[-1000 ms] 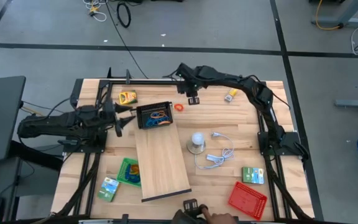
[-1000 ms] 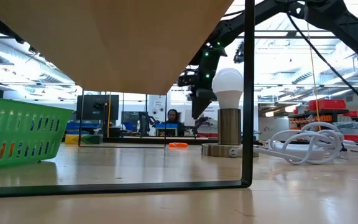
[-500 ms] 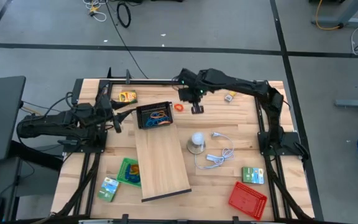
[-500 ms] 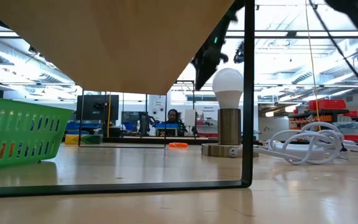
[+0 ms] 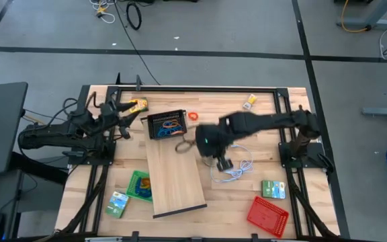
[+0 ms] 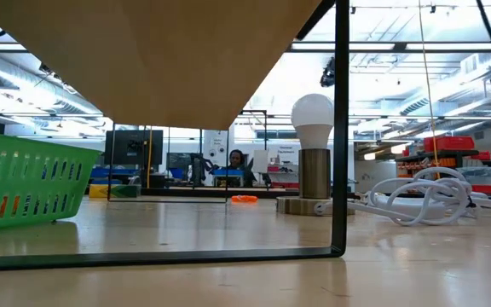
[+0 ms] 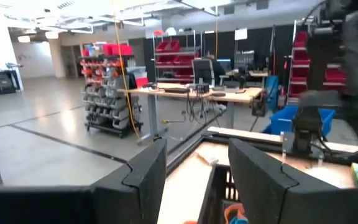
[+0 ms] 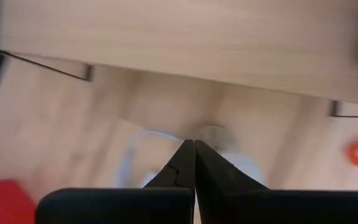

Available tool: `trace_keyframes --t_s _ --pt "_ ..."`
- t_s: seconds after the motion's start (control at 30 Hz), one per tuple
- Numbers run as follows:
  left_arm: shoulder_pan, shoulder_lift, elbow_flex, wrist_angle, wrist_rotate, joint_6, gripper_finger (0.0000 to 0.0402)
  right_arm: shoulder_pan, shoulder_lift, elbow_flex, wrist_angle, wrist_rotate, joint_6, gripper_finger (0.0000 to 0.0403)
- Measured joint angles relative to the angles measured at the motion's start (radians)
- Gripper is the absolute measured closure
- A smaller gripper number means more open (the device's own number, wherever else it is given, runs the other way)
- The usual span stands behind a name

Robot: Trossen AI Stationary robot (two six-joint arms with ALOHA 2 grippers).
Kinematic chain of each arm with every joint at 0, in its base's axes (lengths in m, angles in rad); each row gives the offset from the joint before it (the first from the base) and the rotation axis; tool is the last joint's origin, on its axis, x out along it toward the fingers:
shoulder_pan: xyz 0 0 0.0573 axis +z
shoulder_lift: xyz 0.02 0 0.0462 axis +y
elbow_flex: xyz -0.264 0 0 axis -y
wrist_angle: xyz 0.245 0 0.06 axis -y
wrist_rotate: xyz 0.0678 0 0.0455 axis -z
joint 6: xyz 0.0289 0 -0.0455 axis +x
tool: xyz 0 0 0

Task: Pick & Place Office Desk Supplies
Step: Adjust the shelf

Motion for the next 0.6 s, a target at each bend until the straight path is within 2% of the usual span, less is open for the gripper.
trace_keyframes --t_s 0.13,0.23,0.4,0.6 --pt "0.0 0.0 0.0 0.01 0.0 0.001 0.0223 0.113 0.004 -0.033 0.043 0.002 0.126 0.0402" --pt "0.0 0.0 0.0 0.01 0.001 -0.004 0.0223 0.165 0.005 -0.126 0.14 -0.006 0.192 0.0402" --pt "0.0 0.002 0.0 0.014 0.026 -0.02 0.0223 0.183 0.008 -0.291 0.285 0.004 0.24 0.0402" --pt "0.0 0.002 0.0 0.013 0.027 -0.029 0.0223 0.183 0.008 -0.367 0.468 -0.021 0.253 0.0403"
